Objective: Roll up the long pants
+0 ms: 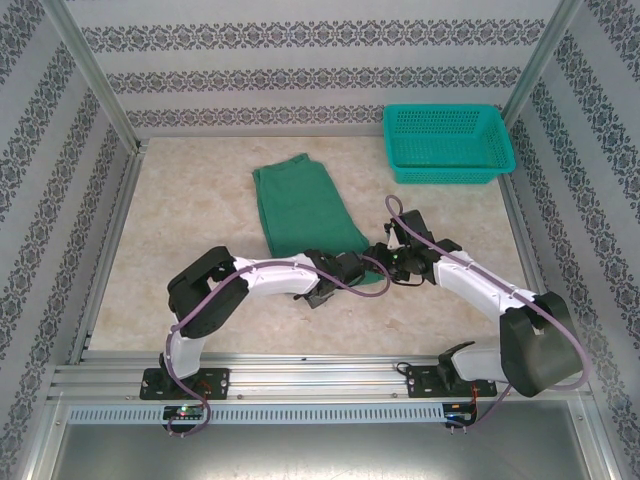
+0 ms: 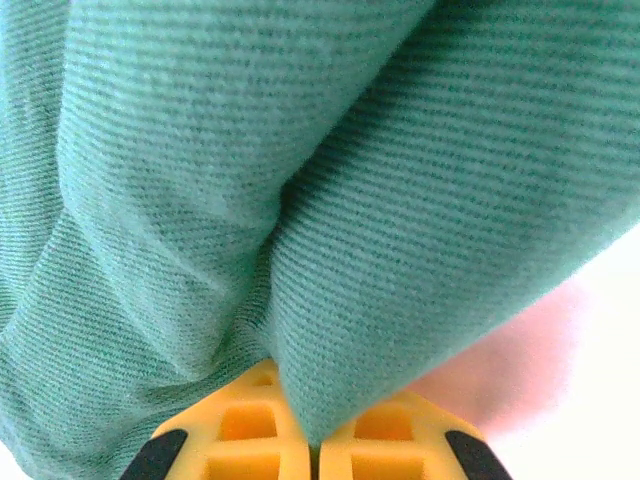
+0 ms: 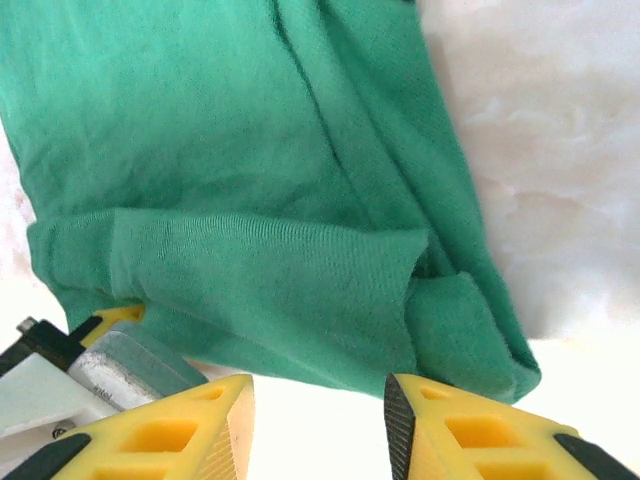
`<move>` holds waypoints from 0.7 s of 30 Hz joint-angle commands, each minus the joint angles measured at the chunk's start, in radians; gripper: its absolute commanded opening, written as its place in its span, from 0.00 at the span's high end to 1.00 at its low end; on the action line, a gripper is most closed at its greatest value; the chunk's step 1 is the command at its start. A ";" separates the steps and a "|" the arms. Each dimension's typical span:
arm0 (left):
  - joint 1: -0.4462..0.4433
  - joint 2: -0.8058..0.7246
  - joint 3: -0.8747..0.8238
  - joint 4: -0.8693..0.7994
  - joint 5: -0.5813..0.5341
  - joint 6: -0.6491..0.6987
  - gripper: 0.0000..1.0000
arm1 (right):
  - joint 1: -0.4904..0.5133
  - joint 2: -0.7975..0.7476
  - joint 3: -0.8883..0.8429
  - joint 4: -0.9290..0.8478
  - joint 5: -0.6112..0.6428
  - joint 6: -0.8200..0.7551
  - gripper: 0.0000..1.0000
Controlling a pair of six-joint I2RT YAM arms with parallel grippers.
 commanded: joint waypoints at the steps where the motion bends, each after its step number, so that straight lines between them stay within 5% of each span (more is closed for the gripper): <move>1: -0.007 -0.018 0.010 -0.141 0.273 -0.039 1.00 | -0.053 -0.026 0.046 -0.019 0.024 -0.019 0.59; 11: 0.052 -0.123 0.208 -0.324 0.565 -0.092 1.00 | -0.127 0.039 0.155 -0.049 0.002 -0.058 0.59; 15: 0.155 -0.147 0.221 -0.324 0.749 -0.156 1.00 | -0.128 0.037 0.167 -0.056 -0.002 -0.059 0.59; 21: 0.336 -0.173 0.183 -0.317 0.824 -0.205 1.00 | -0.127 0.007 0.158 -0.060 -0.002 -0.058 0.58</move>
